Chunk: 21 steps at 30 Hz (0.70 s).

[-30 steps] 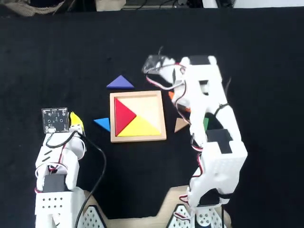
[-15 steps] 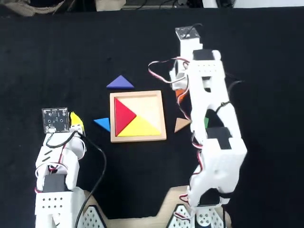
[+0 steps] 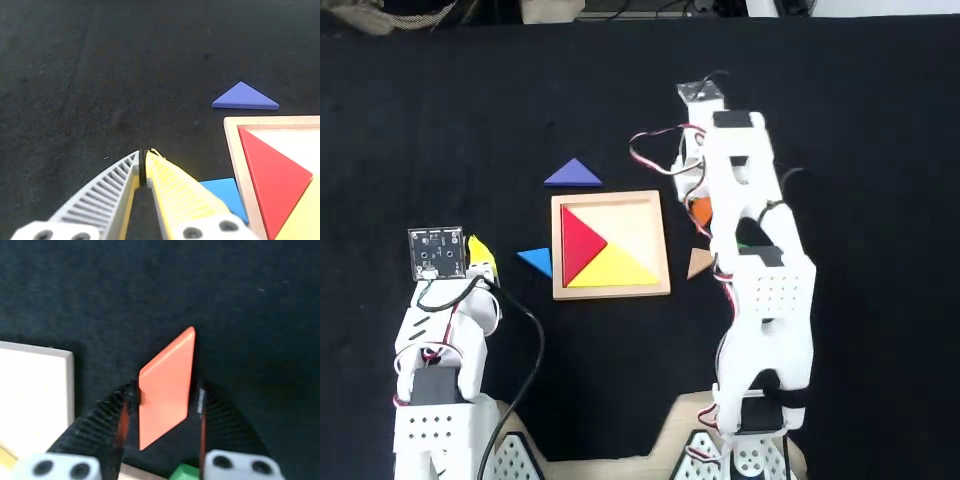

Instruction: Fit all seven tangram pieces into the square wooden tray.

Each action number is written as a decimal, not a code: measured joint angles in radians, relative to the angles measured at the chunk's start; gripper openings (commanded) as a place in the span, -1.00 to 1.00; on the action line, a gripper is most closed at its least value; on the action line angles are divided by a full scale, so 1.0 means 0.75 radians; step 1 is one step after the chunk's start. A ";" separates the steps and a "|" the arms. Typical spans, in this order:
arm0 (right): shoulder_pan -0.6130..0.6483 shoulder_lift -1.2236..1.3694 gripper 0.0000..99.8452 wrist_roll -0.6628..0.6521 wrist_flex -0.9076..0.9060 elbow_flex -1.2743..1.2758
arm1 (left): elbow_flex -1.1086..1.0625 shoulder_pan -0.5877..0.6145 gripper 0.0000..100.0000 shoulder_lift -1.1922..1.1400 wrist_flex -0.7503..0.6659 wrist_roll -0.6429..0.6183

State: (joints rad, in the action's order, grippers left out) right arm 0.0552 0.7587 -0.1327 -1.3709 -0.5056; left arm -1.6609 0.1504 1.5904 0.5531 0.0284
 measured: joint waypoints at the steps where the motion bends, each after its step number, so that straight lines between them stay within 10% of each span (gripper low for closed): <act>1: -0.006 0.000 -0.61 0.000 -0.023 -0.037 | 0.000 0.000 -0.94 0.000 0.000 0.000; 21: 0.016 0.025 -0.62 -0.174 -0.162 -0.164 | 0.000 0.000 -0.94 0.000 0.000 0.000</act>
State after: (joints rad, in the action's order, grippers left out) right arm 0.0675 0.7772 -0.2631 -1.4922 -0.6283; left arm -1.6609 0.1504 1.5904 0.5531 0.0284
